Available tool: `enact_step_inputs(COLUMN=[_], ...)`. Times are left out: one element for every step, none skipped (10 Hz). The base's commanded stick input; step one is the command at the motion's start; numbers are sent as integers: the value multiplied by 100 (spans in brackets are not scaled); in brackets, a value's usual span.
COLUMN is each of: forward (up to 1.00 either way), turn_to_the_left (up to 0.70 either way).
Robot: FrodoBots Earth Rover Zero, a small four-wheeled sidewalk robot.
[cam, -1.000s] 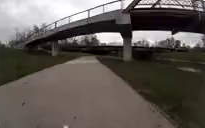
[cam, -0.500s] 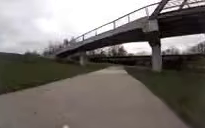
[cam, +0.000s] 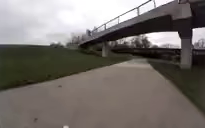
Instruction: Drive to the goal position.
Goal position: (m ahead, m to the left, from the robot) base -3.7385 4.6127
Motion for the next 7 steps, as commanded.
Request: enact_step_inputs(forward=[100,100,100,100,100,100,100], turn_to_the_left=[0,-9,-17,-26,-34,-40,-40])
